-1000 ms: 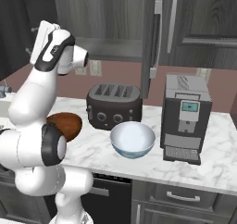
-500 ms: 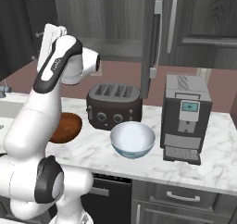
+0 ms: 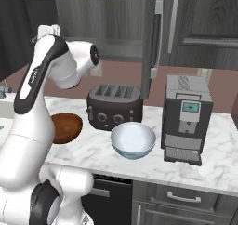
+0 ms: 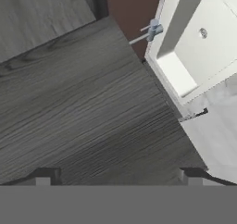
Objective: Open the cabinet. Pick the bowls from the counter and place them in the cabinet. Then close the cabinet.
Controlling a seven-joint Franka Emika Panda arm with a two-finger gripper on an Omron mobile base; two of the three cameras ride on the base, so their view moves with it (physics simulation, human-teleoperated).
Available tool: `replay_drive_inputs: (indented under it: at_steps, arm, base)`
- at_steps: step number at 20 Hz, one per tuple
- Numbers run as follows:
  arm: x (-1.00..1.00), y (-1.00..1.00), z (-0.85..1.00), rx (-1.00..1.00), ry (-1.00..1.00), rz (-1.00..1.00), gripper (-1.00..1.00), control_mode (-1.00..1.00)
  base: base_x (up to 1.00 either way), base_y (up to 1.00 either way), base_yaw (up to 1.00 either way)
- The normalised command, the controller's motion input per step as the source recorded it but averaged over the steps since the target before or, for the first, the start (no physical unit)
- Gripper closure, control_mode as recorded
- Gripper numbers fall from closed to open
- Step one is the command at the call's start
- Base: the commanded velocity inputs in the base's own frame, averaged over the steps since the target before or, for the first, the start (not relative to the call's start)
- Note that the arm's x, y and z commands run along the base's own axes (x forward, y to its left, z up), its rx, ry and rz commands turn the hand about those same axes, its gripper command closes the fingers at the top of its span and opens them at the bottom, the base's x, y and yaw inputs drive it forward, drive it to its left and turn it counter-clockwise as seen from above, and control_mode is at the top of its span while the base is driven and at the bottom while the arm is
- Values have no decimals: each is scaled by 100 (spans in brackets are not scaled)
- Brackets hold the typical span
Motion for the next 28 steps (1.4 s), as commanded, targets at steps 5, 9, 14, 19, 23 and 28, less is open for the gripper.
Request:
replay_drive_inputs:
  at_steps: [5, 9, 14, 19, 23, 28]
  arm:
    - [-30, -31, 0, -23, 4, -5, -100, -100]
    - [-14, -29, -9, -17, 0, 0, -100, -100]
    - [-7, -21, -30, -9, 0, 0, -100, -100]
    - [-2, -7, -48, -6, 0, 0, -100, -100]
    - [0, 0, -56, -13, 0, 0, -100, -100]
    - [0, 0, -49, -14, 0, 0, -100, -100]
  base:
    - [0, 0, 0]
    - [0, 0, 0]
    - [0, 0, 0]
    - [0, 0, 0]
    - [0, 0, 0]
    - [0, 0, 0]
